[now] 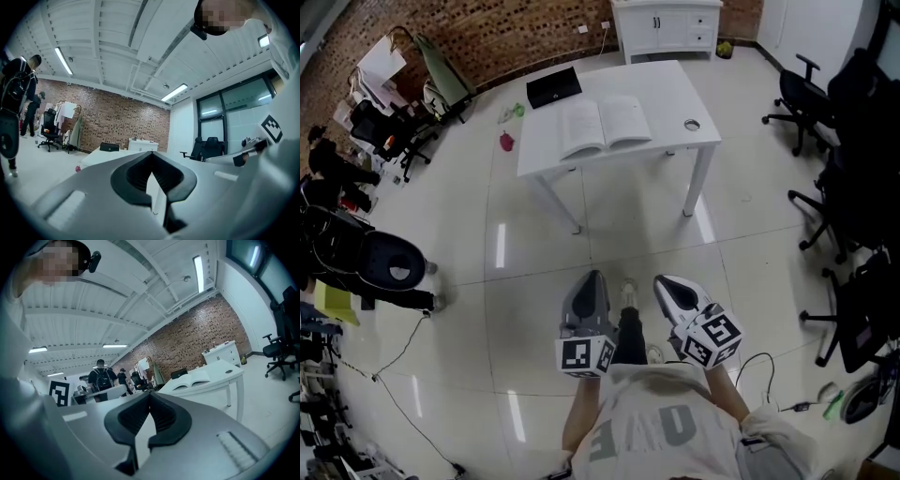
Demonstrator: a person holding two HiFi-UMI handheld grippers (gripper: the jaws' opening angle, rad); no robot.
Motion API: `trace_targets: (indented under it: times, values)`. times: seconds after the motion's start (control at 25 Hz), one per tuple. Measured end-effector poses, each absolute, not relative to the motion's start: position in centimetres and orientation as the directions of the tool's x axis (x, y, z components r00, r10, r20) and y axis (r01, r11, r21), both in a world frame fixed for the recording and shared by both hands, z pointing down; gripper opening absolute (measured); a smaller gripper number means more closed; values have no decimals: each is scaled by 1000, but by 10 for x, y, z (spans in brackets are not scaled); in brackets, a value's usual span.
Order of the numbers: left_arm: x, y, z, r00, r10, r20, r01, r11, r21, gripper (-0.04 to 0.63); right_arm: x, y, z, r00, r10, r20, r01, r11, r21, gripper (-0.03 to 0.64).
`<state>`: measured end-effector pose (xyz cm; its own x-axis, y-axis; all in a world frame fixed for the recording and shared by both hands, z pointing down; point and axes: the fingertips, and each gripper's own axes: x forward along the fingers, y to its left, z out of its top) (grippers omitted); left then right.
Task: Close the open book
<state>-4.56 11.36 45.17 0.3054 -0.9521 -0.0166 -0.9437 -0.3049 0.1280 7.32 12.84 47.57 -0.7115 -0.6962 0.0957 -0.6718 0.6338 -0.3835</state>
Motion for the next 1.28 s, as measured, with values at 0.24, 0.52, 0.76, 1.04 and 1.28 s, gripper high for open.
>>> trace_targets:
  times: [0.24,0.52,0.76,1.04,1.28]
  values:
    - [-52,53,468,312,-949,-32,-939,-314,141,12,62,75,485,-769,-639,21,-566,665,-487,112]
    - [-76,-92,467,381,-922,-69,-909,-387,153,12,30,-79,464,-737,-676,2,-625,681,-381,110]
    - [-97,-221,448,424,-899,-109,-891,-436,129,12,7,-201,461,-696,-718,5,-655,633,-413,112]
    - [-106,-303,441,430,-899,-82,-890,-437,127,12,-8,-283,469,-663,-748,30,-669,574,-472,114]
    - [-95,-334,451,409,-911,-55,-905,-413,105,12,1,-330,479,-677,-735,18,-634,572,-520,114]
